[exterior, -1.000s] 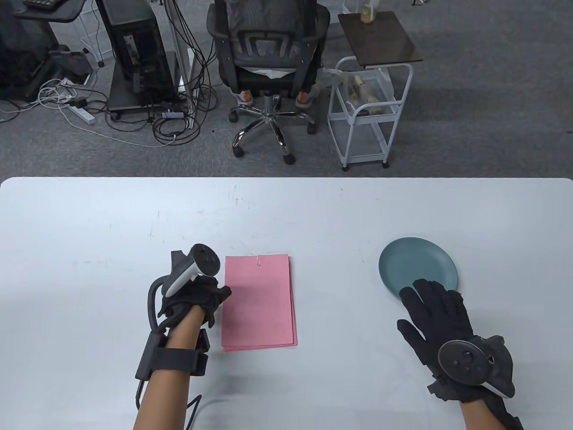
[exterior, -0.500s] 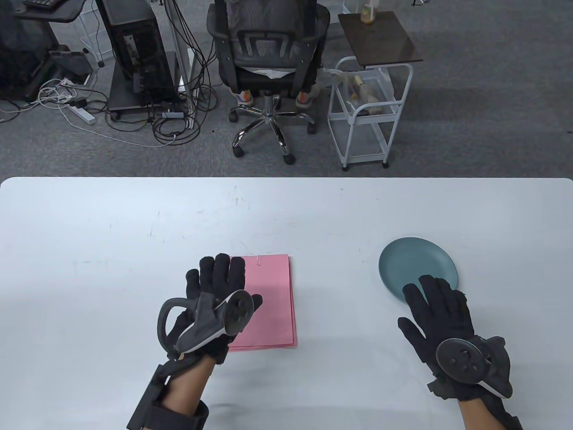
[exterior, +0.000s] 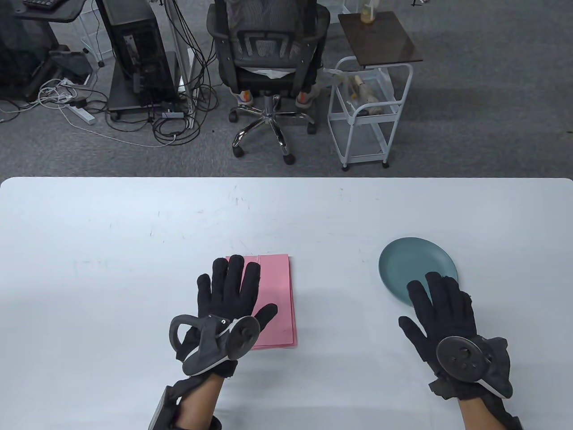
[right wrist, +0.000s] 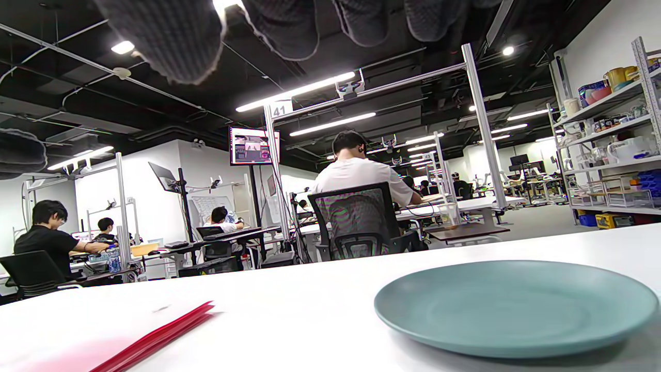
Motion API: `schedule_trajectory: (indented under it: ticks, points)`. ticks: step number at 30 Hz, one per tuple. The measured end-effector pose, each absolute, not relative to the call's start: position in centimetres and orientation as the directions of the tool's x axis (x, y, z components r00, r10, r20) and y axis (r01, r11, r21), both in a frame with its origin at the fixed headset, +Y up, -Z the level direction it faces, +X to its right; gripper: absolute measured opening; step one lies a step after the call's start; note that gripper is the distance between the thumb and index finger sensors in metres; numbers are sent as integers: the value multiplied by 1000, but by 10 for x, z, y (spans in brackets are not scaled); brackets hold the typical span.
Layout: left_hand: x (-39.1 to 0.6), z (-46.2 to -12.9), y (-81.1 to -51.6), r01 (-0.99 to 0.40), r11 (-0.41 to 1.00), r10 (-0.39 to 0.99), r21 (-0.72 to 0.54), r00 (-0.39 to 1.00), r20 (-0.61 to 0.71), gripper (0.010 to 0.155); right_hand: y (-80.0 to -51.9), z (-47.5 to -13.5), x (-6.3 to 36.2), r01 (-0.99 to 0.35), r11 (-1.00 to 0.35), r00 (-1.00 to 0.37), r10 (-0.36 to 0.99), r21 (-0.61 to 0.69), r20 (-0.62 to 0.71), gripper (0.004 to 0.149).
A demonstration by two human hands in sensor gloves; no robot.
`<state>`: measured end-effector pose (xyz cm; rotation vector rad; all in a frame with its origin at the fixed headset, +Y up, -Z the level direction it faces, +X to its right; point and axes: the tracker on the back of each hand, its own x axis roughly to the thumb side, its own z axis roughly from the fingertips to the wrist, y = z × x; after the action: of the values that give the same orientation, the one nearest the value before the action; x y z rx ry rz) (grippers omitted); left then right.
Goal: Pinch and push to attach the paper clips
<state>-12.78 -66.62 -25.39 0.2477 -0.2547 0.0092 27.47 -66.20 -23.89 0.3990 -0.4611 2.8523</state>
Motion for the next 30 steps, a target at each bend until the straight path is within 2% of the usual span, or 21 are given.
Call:
schedule_trajectory:
  ticks: [5,14,24,30]
  points:
    - [-137,-248,-673,-125,954,46,272,960,277,85,-664,-239,271,-238,-937,-940,155,-257,304,71]
    - [-148,-237,-674,-162,950,84,266,956,279,84,-664,-236,265,-215,-943,-941,129,-255,314,72]
    - [-143,-233,-682,-112,965,41,237,957,286,84,-665,-237,268,-220,-945,-942,141,-242,305,72]
    - [-154,-235,-680,-145,962,80,232,960,268,84,-665,-238,268,-226,-945,-940,148,-236,308,72]
